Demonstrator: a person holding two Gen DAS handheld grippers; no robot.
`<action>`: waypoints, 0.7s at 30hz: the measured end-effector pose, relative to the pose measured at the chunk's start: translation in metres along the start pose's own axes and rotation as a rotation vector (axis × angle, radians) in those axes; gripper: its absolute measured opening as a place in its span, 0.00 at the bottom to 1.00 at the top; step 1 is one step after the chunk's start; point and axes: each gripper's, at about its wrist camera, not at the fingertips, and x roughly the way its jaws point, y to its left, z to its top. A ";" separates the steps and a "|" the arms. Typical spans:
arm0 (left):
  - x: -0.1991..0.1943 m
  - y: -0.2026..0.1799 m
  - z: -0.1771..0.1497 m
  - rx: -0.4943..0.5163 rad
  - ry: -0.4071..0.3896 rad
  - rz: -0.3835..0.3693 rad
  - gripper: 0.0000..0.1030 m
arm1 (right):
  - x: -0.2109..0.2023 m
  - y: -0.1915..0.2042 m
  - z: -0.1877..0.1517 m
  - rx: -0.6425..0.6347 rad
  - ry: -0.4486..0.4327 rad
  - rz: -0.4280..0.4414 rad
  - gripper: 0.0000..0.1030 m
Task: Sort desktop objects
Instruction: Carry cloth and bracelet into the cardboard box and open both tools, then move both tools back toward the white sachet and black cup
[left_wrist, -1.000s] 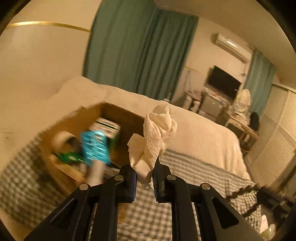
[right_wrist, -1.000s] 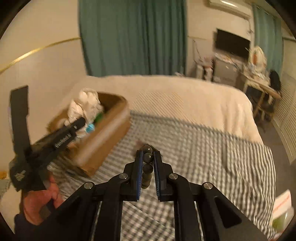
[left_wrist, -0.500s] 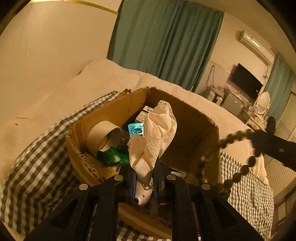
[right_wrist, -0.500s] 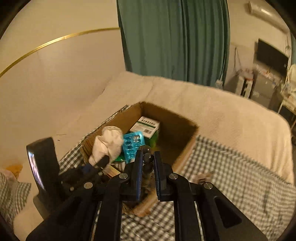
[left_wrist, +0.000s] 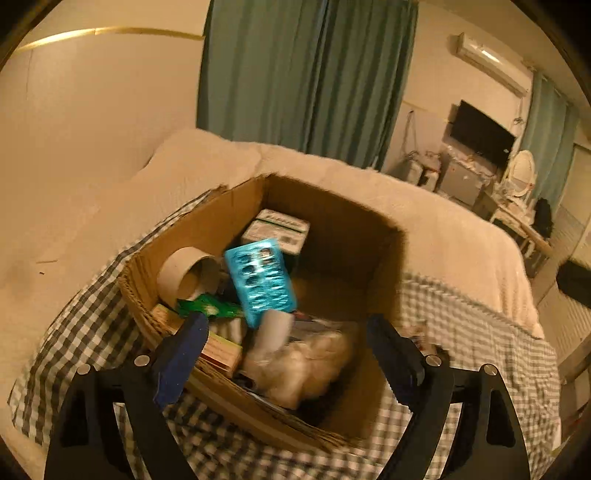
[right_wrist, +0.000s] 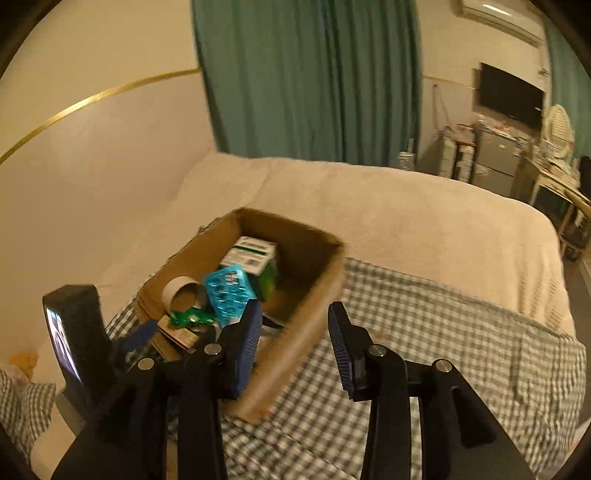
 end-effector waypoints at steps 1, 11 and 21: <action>-0.007 -0.007 0.001 0.002 -0.005 -0.013 0.93 | -0.010 -0.010 -0.004 0.012 -0.008 -0.011 0.37; -0.021 -0.101 -0.034 0.120 0.019 -0.106 0.98 | -0.073 -0.107 -0.062 0.156 -0.015 -0.117 0.41; 0.050 -0.126 -0.085 0.134 0.110 -0.075 0.98 | -0.028 -0.155 -0.106 0.209 0.063 -0.129 0.42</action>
